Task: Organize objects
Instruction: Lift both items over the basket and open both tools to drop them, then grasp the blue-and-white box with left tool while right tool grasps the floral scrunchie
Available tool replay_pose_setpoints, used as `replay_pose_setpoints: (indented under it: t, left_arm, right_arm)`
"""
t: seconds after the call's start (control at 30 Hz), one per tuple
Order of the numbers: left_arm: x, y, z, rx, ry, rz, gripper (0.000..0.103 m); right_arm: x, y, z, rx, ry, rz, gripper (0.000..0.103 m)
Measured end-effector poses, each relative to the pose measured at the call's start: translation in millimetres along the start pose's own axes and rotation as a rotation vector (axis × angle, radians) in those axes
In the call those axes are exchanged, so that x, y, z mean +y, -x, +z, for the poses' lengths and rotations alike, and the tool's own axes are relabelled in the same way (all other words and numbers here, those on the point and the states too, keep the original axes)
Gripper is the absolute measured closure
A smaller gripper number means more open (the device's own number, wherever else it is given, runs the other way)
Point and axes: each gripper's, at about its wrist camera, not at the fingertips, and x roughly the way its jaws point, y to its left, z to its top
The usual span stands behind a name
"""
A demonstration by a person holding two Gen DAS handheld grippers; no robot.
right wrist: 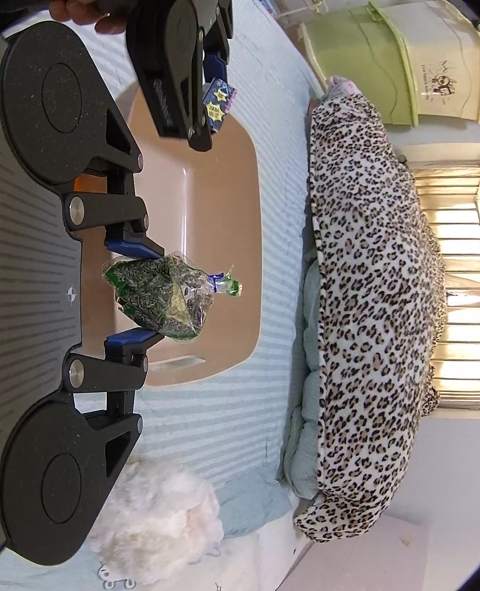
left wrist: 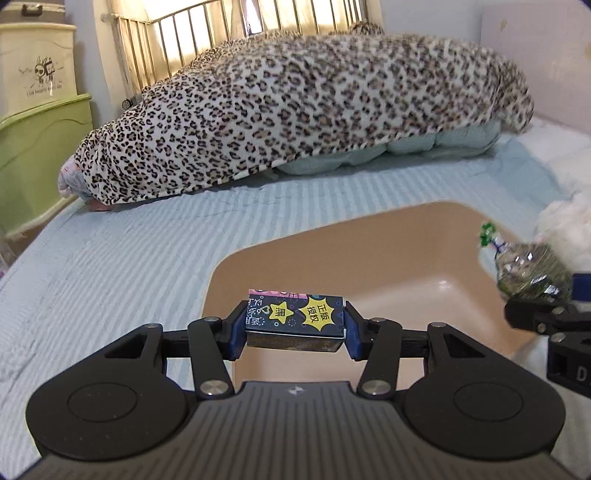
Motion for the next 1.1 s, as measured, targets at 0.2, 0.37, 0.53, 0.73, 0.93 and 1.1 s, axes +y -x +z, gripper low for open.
replay_pose_setpoints:
  t: [0.2, 0.37, 0.53, 0.73, 0.93, 1.1]
  left_arm:
    - [9, -47, -8, 0.155, 0.082, -0.016, 0.051]
    - [9, -57, -16, 0.189, 0.053, -0.028, 0.049]
    - [14, -44, -11, 0.183, 0.055, -0.047, 0.034]
    - [27, -9, -4, 0.137, 0.047, -0.049, 0.016]
    - [41, 27, -12, 0.132, 0.040, -0.068, 0.011]
    - [46, 48, -28, 0.147, 0.023, -0.091, 0.008]
  right_arm:
    - [2, -36, -4, 0.061, 0.014, -0.031, 0.066]
    - [3, -57, -13, 0.103, 0.029, -0.048, 0.066]
    - [1, -52, -17, 0.087, 0.025, -0.057, 0.051]
    - [-12, -16, -8, 0.045, -0.010, -0.057, 0.030]
    - [-14, 19, -16, 0.038, 0.041, -0.068, 0.012]
    - [-12, 34, -39, 0.096, 0.050, -0.043, 0.003]
